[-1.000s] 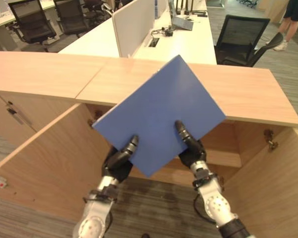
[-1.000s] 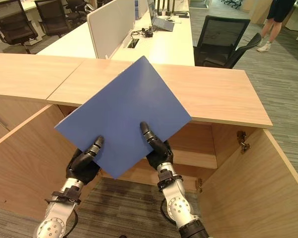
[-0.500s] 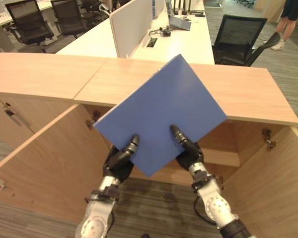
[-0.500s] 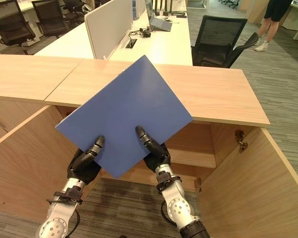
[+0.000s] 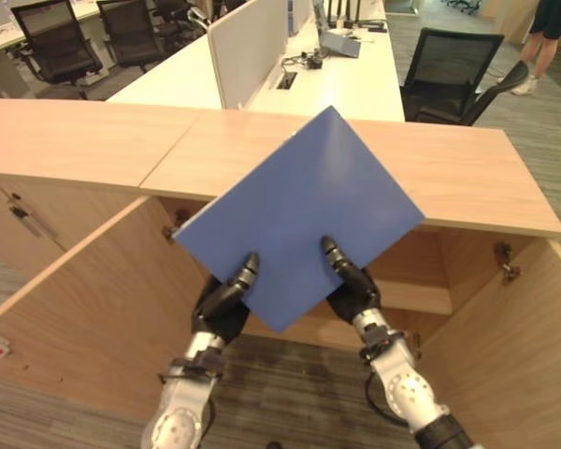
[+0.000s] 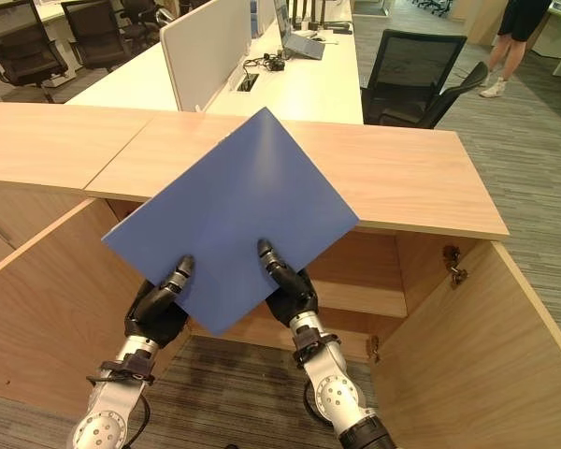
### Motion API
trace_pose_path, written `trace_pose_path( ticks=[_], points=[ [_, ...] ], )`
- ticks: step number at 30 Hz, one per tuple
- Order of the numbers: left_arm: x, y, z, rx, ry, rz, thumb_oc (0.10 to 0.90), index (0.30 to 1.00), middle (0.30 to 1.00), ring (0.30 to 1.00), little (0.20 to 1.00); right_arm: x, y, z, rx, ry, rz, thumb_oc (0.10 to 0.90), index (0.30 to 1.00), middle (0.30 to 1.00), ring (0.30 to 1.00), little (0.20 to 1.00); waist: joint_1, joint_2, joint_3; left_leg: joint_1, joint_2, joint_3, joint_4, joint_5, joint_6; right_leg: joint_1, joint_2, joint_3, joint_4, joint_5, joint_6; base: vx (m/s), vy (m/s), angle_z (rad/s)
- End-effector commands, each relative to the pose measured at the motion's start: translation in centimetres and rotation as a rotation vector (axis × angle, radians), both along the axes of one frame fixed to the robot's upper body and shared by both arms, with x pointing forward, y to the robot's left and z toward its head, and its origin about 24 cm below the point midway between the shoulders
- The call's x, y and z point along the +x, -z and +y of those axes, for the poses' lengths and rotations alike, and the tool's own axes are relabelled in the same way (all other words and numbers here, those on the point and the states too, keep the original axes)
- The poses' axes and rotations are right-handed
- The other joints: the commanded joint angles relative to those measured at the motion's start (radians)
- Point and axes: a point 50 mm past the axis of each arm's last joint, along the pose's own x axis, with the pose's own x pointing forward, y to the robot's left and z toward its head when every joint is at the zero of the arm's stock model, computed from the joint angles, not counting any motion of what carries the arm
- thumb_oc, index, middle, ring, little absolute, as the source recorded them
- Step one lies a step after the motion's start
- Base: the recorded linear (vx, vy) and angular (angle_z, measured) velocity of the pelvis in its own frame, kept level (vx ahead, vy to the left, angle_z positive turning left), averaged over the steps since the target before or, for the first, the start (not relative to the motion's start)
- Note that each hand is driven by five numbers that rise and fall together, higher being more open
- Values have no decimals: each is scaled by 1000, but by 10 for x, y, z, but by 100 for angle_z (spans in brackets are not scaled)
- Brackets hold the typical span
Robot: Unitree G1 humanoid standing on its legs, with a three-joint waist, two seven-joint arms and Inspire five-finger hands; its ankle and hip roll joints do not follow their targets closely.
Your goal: Put the empty folder in the office cabinet
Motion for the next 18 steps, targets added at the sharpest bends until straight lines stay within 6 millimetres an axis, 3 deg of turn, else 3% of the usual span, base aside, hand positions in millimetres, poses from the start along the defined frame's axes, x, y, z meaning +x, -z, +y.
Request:
trace_pose_path(
  ticks=[1, 7, 8, 9, 10, 14, 18],
  points=[
    [21, -65, -27, -27, 121, -381, 400, 300, 300, 300, 300, 6, -47, 23, 72, -94, -226, 400, 300, 300, 300, 300, -1, -28, -42, 31, 59, -14, -1, -72, -71, 61, -89, -40, 12, -41, 83, 0, 0, 0],
    [19, -61, -21, -7, 92, -366, 400, 300, 300, 300, 300, 3, -47, 18, 82, -76, -226, 400, 300, 300, 300, 300, 0, -30, -42, 27, 58, -15, -1, -70, -72, 61, -89, -41, 12, -41, 84, 0, 0, 0],
    [19, -59, -18, 6, 80, -359, 424, 335, 335, 335, 335, 3, -46, 16, 78, -76, -227, 400, 300, 300, 300, 300, 1, -29, -41, 27, 58, -15, -1, -70, -72, 61, -89, -42, 13, -41, 84, 0, 0, 0],
    [19, -59, -16, 18, 71, -355, 770, 855, 855, 855, 855, 2, -47, 15, 68, -77, -232, 400, 300, 300, 300, 300, 1, -30, -41, 26, 58, -16, -1, -69, -73, 61, -89, -43, 13, -41, 84, 0, 0, 0],
    [19, -58, -11, 45, 49, -353, 800, 900, 900, 900, 900, 2, -49, 13, 45, -84, -250, 400, 300, 300, 300, 300, 3, -30, -40, 26, 58, -17, -1, -68, -73, 60, -89, -44, 13, -40, 84, 0, 0, 0],
    [14, -45, 16, 196, -25, -311, 800, 900, 900, 900, 900, -2, -54, -9, -152, -104, -357, 400, 300, 300, 300, 300, 8, -32, -39, 19, 59, -20, -1, -63, -74, 57, -89, -51, 13, -40, 86, 1, 2, 1],
    [3, 3, 55, 358, -87, -90, 800, 900, 900, 900, 900, -11, -60, -31, -326, -142, -461, 400, 300, 300, 300, 300, 9, -28, -36, 11, 59, -27, -1, -55, -77, 52, -88, -59, 12, -39, 90, 0, 5, 2]
  ],
)
